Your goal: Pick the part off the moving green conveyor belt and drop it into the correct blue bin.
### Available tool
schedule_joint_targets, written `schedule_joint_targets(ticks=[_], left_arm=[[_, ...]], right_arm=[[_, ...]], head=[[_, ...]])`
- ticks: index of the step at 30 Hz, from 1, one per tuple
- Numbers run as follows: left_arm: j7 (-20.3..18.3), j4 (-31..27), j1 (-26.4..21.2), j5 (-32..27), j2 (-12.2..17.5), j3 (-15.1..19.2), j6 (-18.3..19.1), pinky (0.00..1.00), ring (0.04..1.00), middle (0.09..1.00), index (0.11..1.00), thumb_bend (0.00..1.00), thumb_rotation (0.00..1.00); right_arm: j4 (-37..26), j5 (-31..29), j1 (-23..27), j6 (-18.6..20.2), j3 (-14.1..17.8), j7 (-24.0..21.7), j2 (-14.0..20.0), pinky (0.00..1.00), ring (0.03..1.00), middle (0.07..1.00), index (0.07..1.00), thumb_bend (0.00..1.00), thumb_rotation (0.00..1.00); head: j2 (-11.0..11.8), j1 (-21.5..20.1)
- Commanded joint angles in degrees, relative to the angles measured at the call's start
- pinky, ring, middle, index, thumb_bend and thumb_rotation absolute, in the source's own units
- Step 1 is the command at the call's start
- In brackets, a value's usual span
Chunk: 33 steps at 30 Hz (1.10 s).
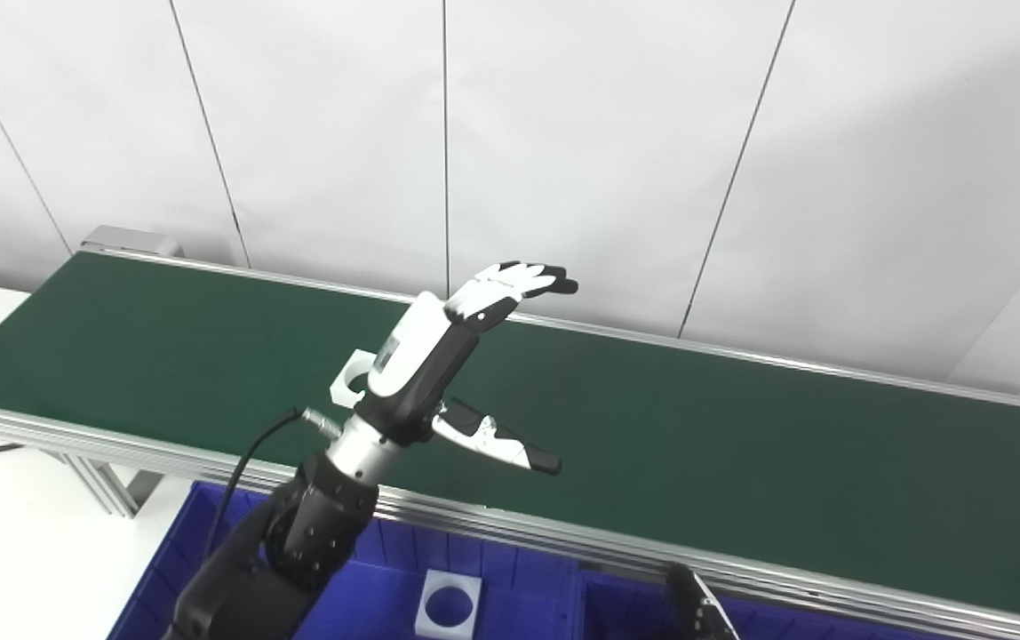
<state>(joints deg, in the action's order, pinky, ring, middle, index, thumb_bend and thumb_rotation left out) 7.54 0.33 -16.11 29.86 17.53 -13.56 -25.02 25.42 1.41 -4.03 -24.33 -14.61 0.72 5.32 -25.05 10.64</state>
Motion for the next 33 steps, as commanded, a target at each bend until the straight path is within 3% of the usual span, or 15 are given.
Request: schedule_joint_targets(ticks=[1,4,11,18,25,30,33], left_arm=[[-0.9,0.7,-3.4,2.7,1.3,0.6,-0.7,0.87,0.842,0.828,0.803,0.94,0.45],[-1.5,4.2,-6.1,7.4,2.2,0.2,0.5,0.84,0.817,0.809,0.801,0.95,0.43],[-0.4,14.4,-11.2,13.5,1.9,-0.8,2.0,0.8,0.785,0.776,0.781,1.0,0.2],[-1.2,22.6,-16.0,17.8,1.6,-4.3,5.2,0.79,0.787,0.784,0.798,1.0,0.18],[-2.5,29.7,-20.5,18.5,1.1,-7.2,7.9,0.79,0.791,0.791,0.804,1.0,0.15],[-3.6,33.3,-23.1,18.6,1.0,-9.3,9.1,0.78,0.781,0.786,0.81,1.0,0.03],[-5.0,33.8,-24.0,18.5,1.1,-10.3,10.0,0.78,0.785,0.787,0.816,1.0,0.0]], right_arm=[[-0.8,0.0,1.4,-2.6,0.1,-0.4,-0.5,0.93,0.918,0.944,0.962,0.79,1.0],[-0.6,-0.3,1.4,-2.6,0.3,-0.8,-0.7,0.94,0.917,0.942,0.959,0.79,1.0],[-0.9,-0.2,1.2,-2.6,0.2,-0.7,-0.7,0.94,0.912,0.939,0.956,0.79,1.0],[-0.9,0.6,1.2,-2.6,-0.4,0.6,-0.5,0.91,0.904,0.931,0.95,0.81,1.0],[-0.8,0.4,1.2,-2.6,-0.6,0.6,-0.4,0.92,0.909,0.934,0.953,0.81,1.0],[-0.7,0.9,1.4,-2.6,-1.1,1.4,-0.4,0.9,0.903,0.931,0.949,0.81,1.0],[-0.6,1.1,1.5,-2.6,-1.6,2.0,-0.3,0.9,0.902,0.931,0.949,0.82,1.0]], head=[[-0.1,0.0],[0.0,-0.2],[-0.1,-0.9],[-0.2,-1.1],[-0.1,-1.3],[-0.1,-1.4],[-0.1,-1.6]])
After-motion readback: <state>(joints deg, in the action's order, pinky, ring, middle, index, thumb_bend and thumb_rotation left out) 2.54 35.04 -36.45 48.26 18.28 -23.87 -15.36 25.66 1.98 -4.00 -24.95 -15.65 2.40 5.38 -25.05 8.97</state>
